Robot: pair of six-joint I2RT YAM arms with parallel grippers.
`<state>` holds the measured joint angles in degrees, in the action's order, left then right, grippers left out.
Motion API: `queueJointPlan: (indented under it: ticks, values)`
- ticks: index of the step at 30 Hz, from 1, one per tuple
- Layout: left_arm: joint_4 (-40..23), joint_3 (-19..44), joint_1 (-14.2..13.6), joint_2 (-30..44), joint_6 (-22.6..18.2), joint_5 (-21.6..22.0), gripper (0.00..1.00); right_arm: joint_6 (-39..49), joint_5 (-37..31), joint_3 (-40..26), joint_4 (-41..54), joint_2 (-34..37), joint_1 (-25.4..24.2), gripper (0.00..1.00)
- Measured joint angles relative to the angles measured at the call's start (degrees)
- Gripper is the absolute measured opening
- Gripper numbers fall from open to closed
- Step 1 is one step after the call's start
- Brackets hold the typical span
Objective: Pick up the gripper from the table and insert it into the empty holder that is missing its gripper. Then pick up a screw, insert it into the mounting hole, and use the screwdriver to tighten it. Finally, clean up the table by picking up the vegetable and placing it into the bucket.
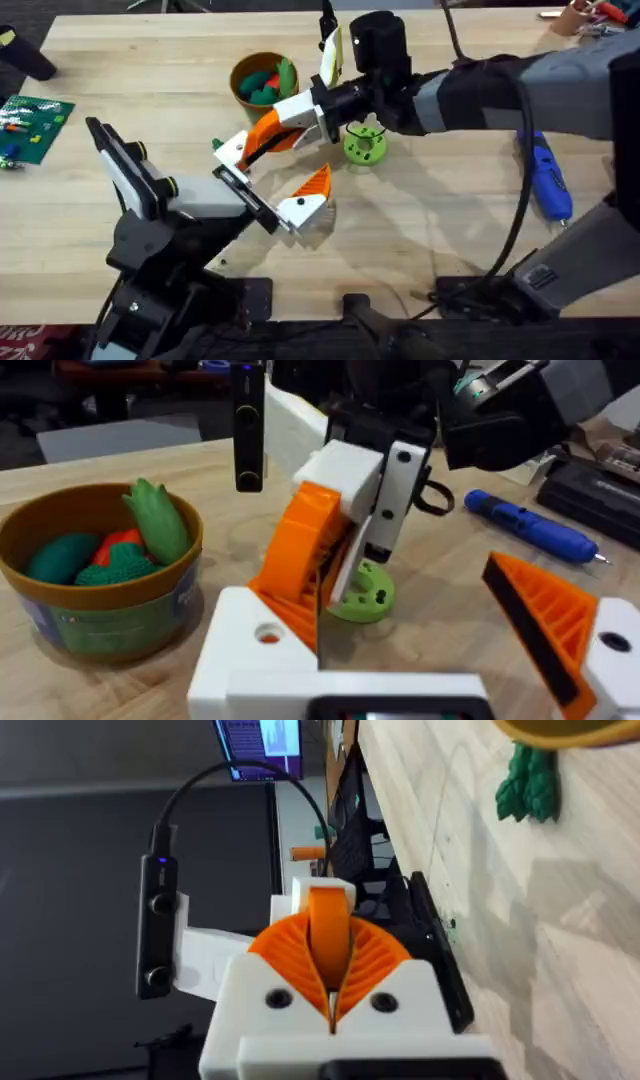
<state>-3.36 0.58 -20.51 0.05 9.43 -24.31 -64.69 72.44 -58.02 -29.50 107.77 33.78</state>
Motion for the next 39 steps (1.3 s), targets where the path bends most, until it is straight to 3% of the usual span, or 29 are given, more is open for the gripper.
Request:
queueJointPlan:
  ticks: [7,15,21,30,33,36,39]
  values:
    - [0.05,0.00,-0.01,-0.01,-0.04,-0.17,0.988,-0.01,-0.02,0.00,0.28,0.00,0.19,0.143]
    - [0.09,0.00,-0.02,0.00,-0.08,-0.77,0.988,-0.02,0.01,0.00,0.32,0.00,0.73,0.196]
    - [0.12,0.00,-0.09,0.01,-0.32,-2.60,0.989,0.01,1.50,0.00,-0.08,0.00,0.55,0.389]
    - [0.13,0.00,-0.87,0.01,-0.44,-6.13,0.989,-0.02,2.21,0.00,-0.09,-0.01,-0.20,0.508]
    - [0.13,0.00,-0.87,0.01,-0.44,-6.29,0.987,0.04,2.21,0.00,-0.10,0.00,-0.88,0.675]
    - [0.13,0.00,-0.87,0.00,-0.44,-6.35,0.988,-0.01,2.19,-0.01,-0.12,0.00,-1.70,0.960]
    - [0.13,0.00,-0.87,0.01,-0.44,-6.35,0.988,-0.01,2.09,-0.01,-0.08,0.00,-2.66,0.991]
